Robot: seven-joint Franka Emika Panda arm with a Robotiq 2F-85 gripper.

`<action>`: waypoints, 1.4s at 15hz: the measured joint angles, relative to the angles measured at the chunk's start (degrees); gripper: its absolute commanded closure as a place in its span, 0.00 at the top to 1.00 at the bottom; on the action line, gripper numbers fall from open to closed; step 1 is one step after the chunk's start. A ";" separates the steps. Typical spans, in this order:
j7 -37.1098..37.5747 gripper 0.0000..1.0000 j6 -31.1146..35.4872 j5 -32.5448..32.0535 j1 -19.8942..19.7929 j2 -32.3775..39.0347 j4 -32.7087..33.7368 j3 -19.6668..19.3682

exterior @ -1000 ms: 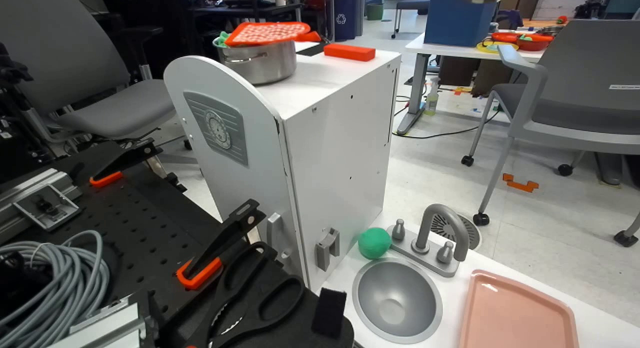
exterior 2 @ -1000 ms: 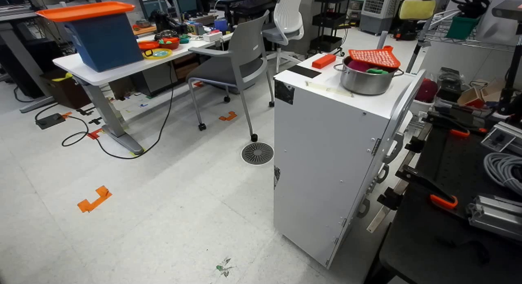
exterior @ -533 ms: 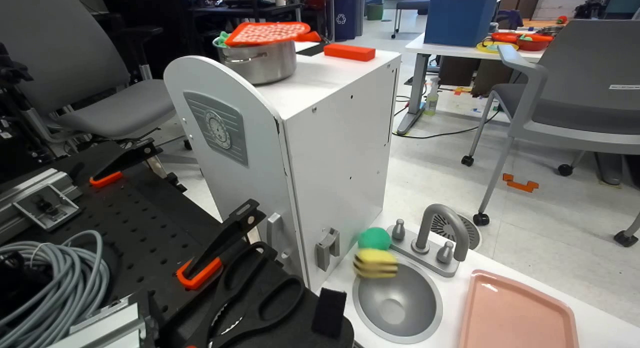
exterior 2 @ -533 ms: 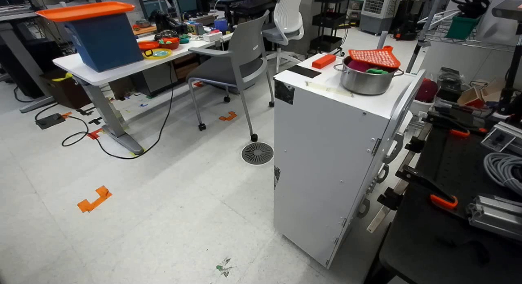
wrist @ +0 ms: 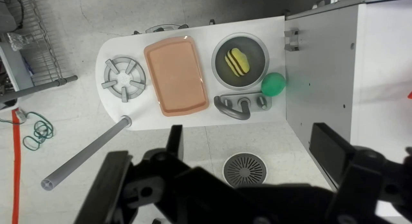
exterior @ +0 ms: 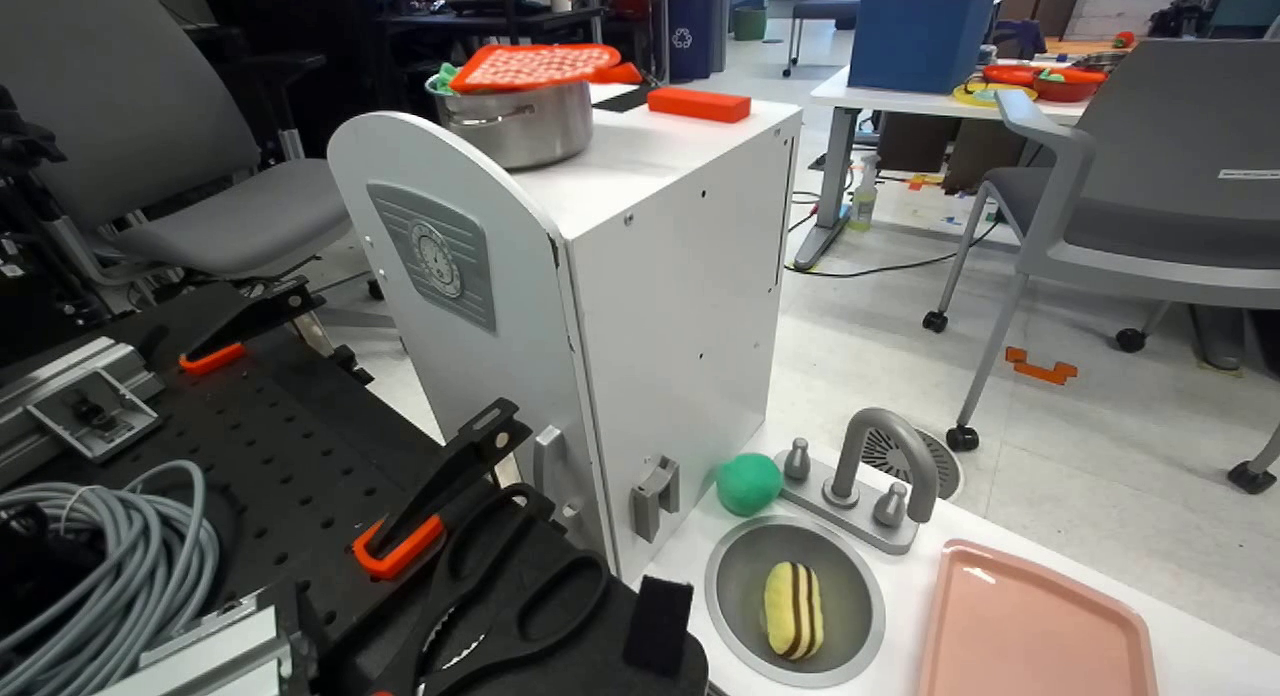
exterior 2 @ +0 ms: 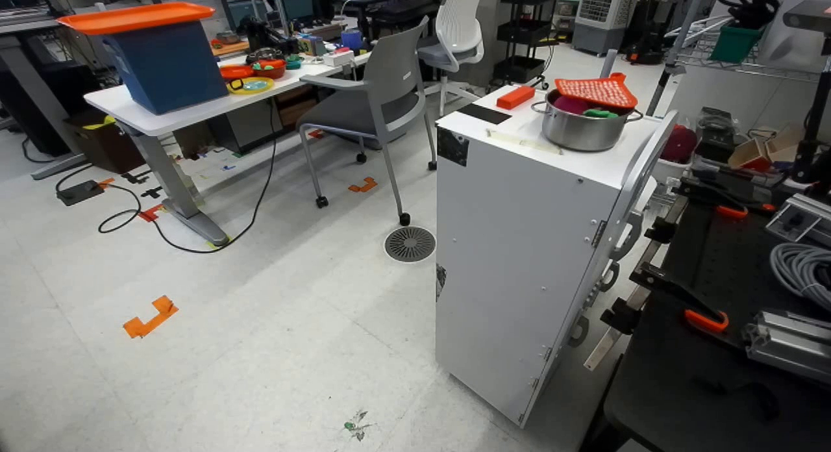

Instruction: Remove the black and yellow sponge from the top of the counter and put it in the sink

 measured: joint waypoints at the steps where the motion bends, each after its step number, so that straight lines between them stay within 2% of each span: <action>1: 0.00 1.00 0.19 0.00 0.03 -0.03 0.00 0.07; 9: -1.05 1.00 2.20 -0.83 2.30 -2.51 -2.23 2.38; 21: -3.44 1.00 4.12 -1.26 8.58 -18.45 -14.66 6.24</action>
